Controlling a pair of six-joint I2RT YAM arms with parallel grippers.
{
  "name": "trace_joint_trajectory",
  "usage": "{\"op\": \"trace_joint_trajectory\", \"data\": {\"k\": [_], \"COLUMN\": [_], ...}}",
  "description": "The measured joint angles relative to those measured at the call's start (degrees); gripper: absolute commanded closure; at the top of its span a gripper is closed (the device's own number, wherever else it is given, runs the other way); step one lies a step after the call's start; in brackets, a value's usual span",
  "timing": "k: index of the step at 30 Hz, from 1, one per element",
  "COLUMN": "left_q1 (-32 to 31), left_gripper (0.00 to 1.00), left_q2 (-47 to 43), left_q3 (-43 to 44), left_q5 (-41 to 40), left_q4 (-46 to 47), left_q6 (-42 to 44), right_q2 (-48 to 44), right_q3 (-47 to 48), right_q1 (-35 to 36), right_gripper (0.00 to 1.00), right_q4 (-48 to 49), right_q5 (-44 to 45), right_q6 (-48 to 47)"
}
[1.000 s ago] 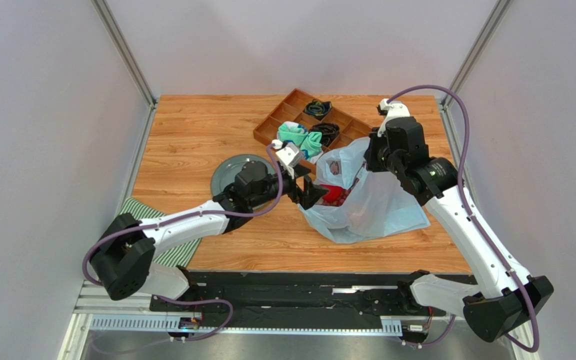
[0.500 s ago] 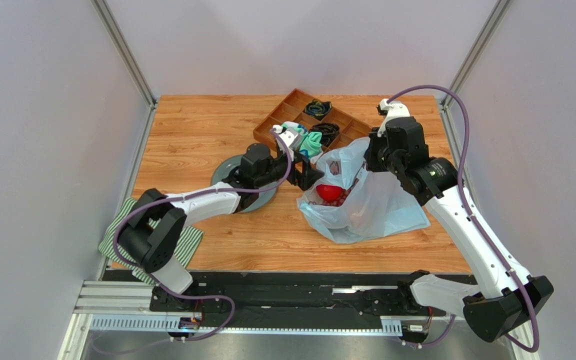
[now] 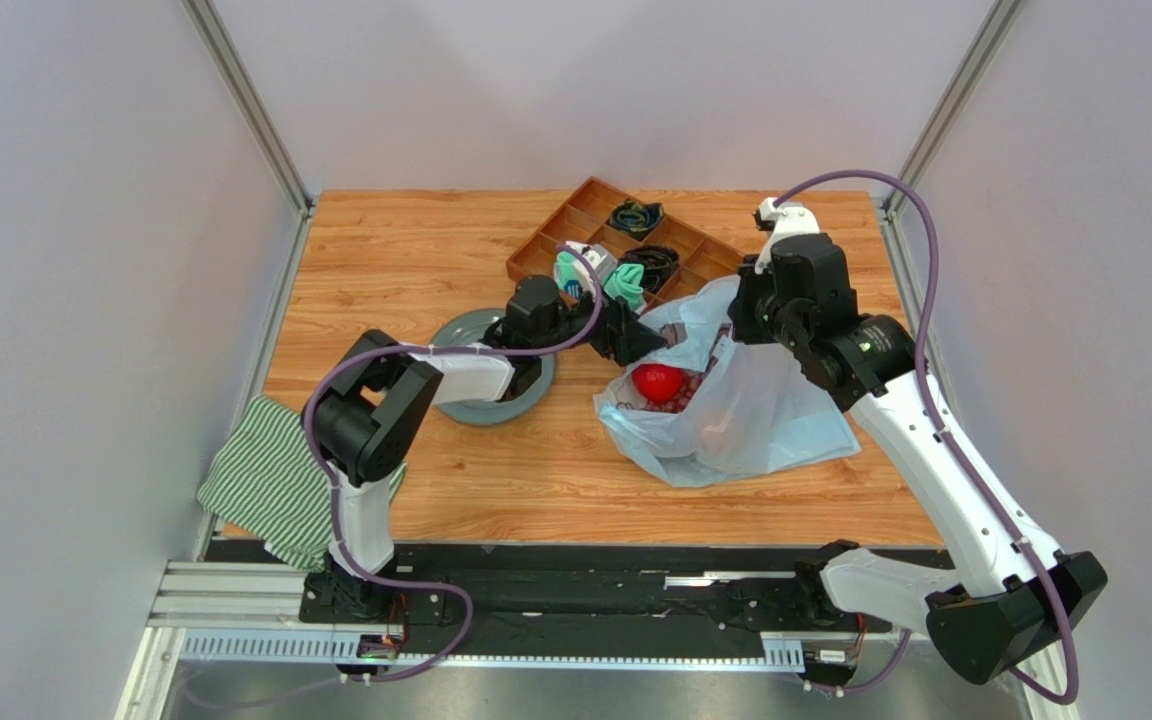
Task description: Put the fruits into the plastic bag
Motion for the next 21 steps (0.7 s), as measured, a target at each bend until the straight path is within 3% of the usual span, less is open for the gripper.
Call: {"op": "trace_joint_trajectory", "data": {"k": [2, 3, 4, 6, 7, 8, 11, 15, 21], "left_q1": [0.0, 0.0, 0.0, 0.0, 0.0, 0.0, 0.0, 0.3, 0.5], "left_gripper": [0.55, 0.74, 0.83, 1.00, 1.00, 1.00, 1.00, 1.00, 1.00], "left_q2": [1.1, 1.5, 1.7, 1.7, 1.7, 1.7, 1.7, 1.6, 0.7], "left_q3": [0.0, 0.0, 0.0, 0.0, 0.0, 0.0, 0.0, 0.3, 2.6], "left_q5": [1.5, 2.1, 2.7, 3.8, 4.1, 4.4, 4.6, 4.5, 4.2], "left_q4": [1.1, 1.7, 2.3, 3.4, 4.0, 4.4, 4.6, 1.1, -6.5], "left_q6": [-1.6, -2.2, -2.7, -3.8, -4.2, -4.6, -5.6, -6.4, -6.4], "right_q2": [0.0, 0.0, 0.0, 0.2, 0.2, 0.4, 0.5, -0.3, -2.4], "right_q3": [0.0, 0.0, 0.0, 0.0, 0.0, 0.0, 0.2, 0.3, 0.3], "right_q1": [0.0, 0.0, 0.0, 0.0, 0.0, 0.0, 0.1, 3.5, 23.3], "right_gripper": [1.00, 1.00, 1.00, 0.76, 0.65, 0.49, 0.36, 0.31, 0.29], "right_q4": [0.0, 0.0, 0.0, 0.0, 0.0, -0.1, -0.1, 0.2, 3.0], "right_q5": [0.0, 0.0, 0.0, -0.1, -0.2, -0.6, -2.4, -4.3, 0.1], "right_q6": [0.0, 0.0, 0.0, -0.1, 0.0, -0.4, -1.2, -4.0, -13.5]}}
